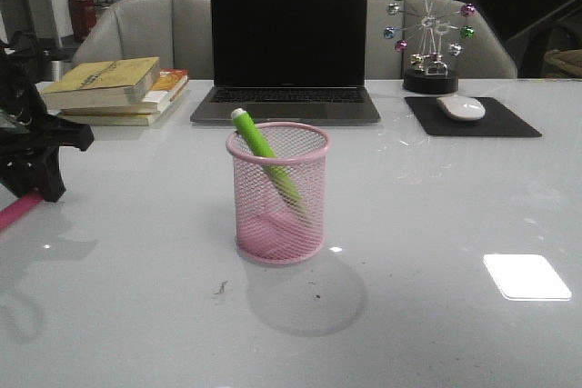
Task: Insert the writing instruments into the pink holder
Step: 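Lift the pink marker and carry it over the pink holder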
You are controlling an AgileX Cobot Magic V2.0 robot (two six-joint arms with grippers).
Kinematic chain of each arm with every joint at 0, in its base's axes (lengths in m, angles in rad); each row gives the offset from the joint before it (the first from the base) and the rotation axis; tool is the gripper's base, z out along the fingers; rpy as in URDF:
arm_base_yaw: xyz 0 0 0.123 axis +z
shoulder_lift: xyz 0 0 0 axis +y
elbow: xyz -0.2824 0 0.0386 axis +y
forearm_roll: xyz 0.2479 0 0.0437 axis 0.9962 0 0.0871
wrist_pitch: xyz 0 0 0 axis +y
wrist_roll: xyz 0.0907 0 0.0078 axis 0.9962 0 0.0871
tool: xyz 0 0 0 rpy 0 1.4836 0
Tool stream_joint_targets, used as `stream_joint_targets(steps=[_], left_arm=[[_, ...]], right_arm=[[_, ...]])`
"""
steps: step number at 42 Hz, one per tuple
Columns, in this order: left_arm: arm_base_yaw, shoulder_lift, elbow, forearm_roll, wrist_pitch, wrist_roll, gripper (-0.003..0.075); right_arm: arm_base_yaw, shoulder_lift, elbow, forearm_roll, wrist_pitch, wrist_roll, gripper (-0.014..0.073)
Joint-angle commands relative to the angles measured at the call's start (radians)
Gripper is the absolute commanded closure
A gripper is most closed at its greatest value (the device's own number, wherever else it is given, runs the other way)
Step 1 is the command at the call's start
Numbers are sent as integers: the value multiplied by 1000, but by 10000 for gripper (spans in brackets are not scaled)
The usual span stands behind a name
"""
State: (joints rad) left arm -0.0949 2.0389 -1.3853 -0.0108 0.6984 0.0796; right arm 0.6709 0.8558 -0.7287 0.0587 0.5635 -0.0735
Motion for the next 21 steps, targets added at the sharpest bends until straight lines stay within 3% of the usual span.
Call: stream_joint_targets(steps=[1, 4, 8, 17, 21], left_arm=[[1, -98, -26, -9, -2, -11, 628], [-12, -157, -2, -39, -34, -11, 628], [-55, -290, 96, -78, -192, -7, 628], [-270, -632, 433, -92, -805, -7, 628], [-411, -742, 555, -92, -1055, -7, 628]], right_arm=[[0, -9, -27, -4, -87, -6, 125], [0, -9, -27, -4, -89, -6, 125], [0, -9, -27, -4, -89, -6, 125], [0, -9, -27, -4, -98, -6, 125], [0, -9, -27, -4, -106, -6, 125]])
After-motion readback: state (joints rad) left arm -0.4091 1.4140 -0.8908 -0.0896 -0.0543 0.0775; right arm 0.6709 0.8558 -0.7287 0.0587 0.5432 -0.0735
